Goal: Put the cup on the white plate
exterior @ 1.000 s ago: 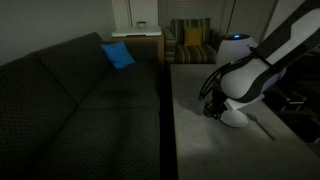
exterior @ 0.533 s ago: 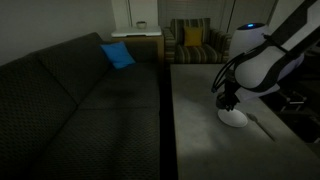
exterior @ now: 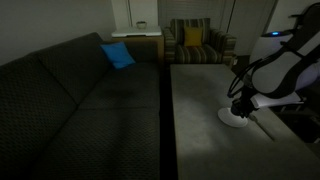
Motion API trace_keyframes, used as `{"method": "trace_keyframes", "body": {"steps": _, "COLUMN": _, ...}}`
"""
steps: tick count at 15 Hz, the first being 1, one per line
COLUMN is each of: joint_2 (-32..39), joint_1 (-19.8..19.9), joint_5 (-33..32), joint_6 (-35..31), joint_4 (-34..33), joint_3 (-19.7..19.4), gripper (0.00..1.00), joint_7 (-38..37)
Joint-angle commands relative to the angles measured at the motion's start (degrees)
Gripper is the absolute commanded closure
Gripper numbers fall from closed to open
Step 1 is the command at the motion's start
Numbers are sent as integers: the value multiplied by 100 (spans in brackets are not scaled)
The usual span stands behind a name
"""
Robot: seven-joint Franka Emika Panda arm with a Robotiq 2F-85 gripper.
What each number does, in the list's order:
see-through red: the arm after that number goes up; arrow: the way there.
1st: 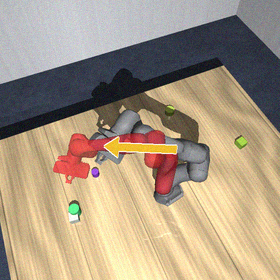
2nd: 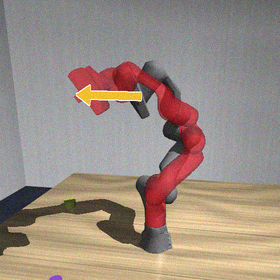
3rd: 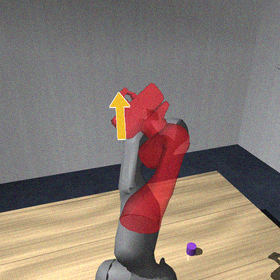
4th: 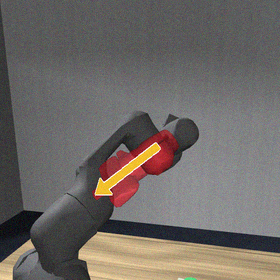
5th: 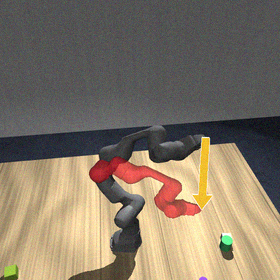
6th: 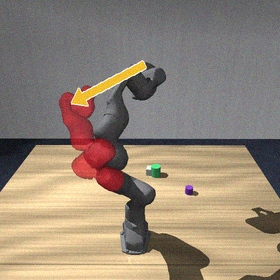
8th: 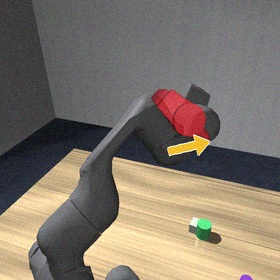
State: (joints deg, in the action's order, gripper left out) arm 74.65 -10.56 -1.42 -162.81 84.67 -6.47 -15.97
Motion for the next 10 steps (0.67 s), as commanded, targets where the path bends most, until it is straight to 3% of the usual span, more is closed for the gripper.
{"method": "trace_keyframes", "body": {"steps": 1, "joint_2": 153, "joint_1": 422, "joint_5": 356, "joint_6": -755, "joint_4": 142, "joint_3": 296, "gripper": 97, "joint_7": 128}}
{"method": "trace_keyframes", "body": {"steps": 5, "joint_2": 559, "joint_1": 713, "joint_5": 535, "joint_6": -1303, "joint_4": -144, "joint_3": 617, "gripper": 97, "joint_7": 295}}
{"method": "trace_keyframes", "body": {"steps": 10, "joint_2": 822, "joint_1": 797, "joint_5": 538, "joint_6": -1379, "joint_4": -470, "joint_3": 812, "gripper": 97, "joint_7": 420}}
